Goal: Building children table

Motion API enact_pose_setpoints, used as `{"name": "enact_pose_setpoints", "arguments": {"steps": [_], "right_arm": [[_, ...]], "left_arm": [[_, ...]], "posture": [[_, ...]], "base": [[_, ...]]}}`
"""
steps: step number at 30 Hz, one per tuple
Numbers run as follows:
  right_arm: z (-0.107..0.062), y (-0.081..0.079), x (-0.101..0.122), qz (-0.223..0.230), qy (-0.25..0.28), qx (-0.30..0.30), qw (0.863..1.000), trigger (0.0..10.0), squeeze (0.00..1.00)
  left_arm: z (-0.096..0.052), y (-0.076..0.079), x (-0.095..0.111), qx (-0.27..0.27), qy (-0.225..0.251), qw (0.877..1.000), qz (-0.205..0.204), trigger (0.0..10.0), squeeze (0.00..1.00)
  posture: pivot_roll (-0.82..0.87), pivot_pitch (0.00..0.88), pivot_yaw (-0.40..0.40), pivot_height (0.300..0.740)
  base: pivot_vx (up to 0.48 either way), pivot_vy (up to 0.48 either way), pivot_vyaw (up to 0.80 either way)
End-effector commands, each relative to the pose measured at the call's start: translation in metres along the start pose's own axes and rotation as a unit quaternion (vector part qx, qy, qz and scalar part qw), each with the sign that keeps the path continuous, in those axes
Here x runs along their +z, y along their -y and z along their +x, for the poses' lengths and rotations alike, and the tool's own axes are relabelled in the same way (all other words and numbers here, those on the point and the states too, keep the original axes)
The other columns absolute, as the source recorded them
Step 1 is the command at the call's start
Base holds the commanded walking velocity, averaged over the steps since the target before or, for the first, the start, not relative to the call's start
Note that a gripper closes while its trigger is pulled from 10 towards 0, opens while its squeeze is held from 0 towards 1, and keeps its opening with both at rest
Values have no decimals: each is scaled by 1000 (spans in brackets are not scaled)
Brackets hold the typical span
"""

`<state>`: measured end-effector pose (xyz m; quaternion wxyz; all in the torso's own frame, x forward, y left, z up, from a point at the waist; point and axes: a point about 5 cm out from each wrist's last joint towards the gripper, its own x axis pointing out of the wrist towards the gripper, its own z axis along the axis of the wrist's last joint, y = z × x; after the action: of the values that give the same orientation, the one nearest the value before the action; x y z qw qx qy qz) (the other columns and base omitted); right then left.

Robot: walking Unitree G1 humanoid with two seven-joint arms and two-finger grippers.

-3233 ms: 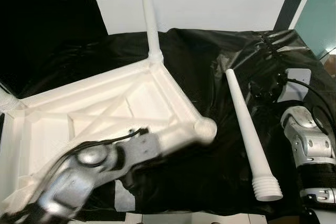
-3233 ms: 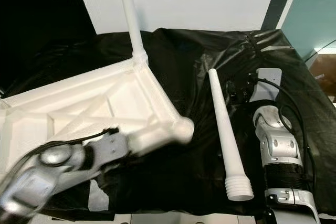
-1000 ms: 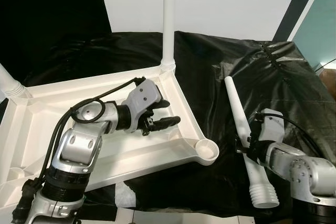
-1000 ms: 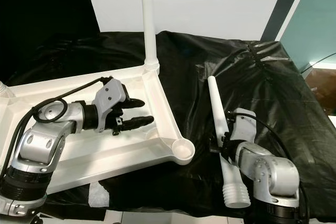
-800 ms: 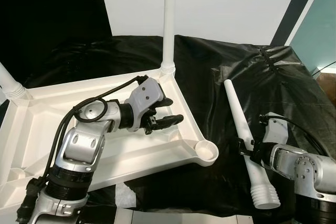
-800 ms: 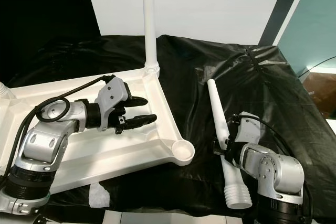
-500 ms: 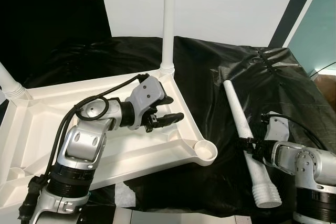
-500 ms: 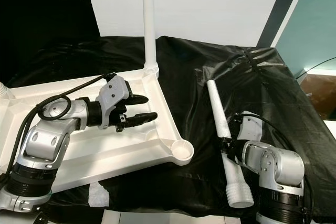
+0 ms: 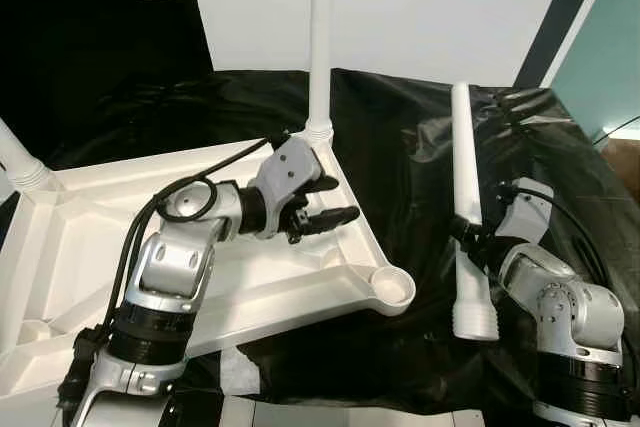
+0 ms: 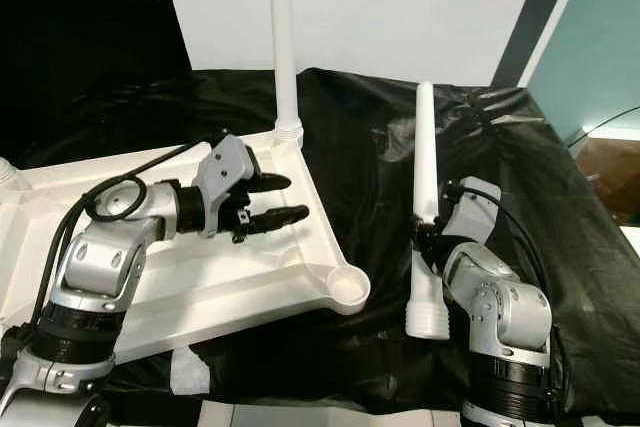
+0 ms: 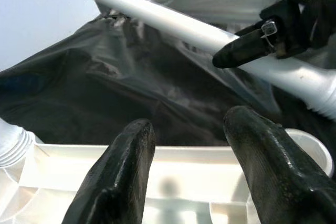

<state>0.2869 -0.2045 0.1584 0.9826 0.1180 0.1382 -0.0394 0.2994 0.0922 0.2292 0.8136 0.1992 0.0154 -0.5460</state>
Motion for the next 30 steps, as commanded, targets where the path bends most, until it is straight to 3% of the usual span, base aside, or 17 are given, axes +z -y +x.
{"name": "enact_pose_setpoints", "arguments": {"steps": [1,4,7,8,14,15,17,20,25,26,27,28,30], "right_arm": [[-1,7,15,-5,46,-11,999,10000,0],[1,8,18,-13,57,-9,998,10000,0],[3,10,27,-50,91,-7,995,10000,0],[5,11,37,-102,128,-9,986,10000,0],[9,11,40,-148,163,-5,975,10000,0],[12,11,41,-168,171,-8,971,10000,0],[16,9,44,-204,192,-14,960,10000,0],[18,4,47,-228,214,-2,950,10000,0],[20,-5,52,-233,251,23,939,10000,0],[21,-7,53,-234,257,29,937,10000,0],[21,-9,54,-235,263,33,935,10000,0],[21,-11,54,-234,270,38,933,10000,0],[22,-14,54,-235,278,44,930,10000,0]], "left_arm": [[2,-15,0,128,0,992,-17,10000,0],[7,-16,1,126,-6,992,-27,10000,0],[11,-21,3,135,1,990,-44,10000,0],[16,-27,5,146,12,987,-64,10000,0],[22,-32,5,158,18,984,-76,10000,0],[25,-35,6,162,27,982,-93,10000,1000],[30,-38,9,159,45,978,-125,10000,1000],[35,-40,13,159,56,976,-139,10000,1000],[40,-45,20,166,71,973,-140,10000,1000],[41,-45,21,167,73,973,-139,10000,439],[42,-45,21,168,75,973,-139,10000,439],[44,-44,20,166,76,973,-139,10000,0],[47,-42,19,158,78,974,-142,10000,0]], "posture": [[-67,0,-4,740],[-67,0,-1,740],[-68,3,8,740],[-72,7,16,740],[-72,5,20,740],[-77,4,25,740],[-75,4,27,740],[-75,2,31,740],[-74,0,34,740],[-73,0,35,740],[-73,0,36,740],[-71,0,36,740],[-72,0,38,740]], "base": [[0,0,0],[0,0,0],[0,0,0],[0,0,0],[0,0,0],[0,0,0],[0,0,0],[0,0,0],[0,0,0],[0,0,0],[0,0,0],[0,0,0],[0,0,0]]}}
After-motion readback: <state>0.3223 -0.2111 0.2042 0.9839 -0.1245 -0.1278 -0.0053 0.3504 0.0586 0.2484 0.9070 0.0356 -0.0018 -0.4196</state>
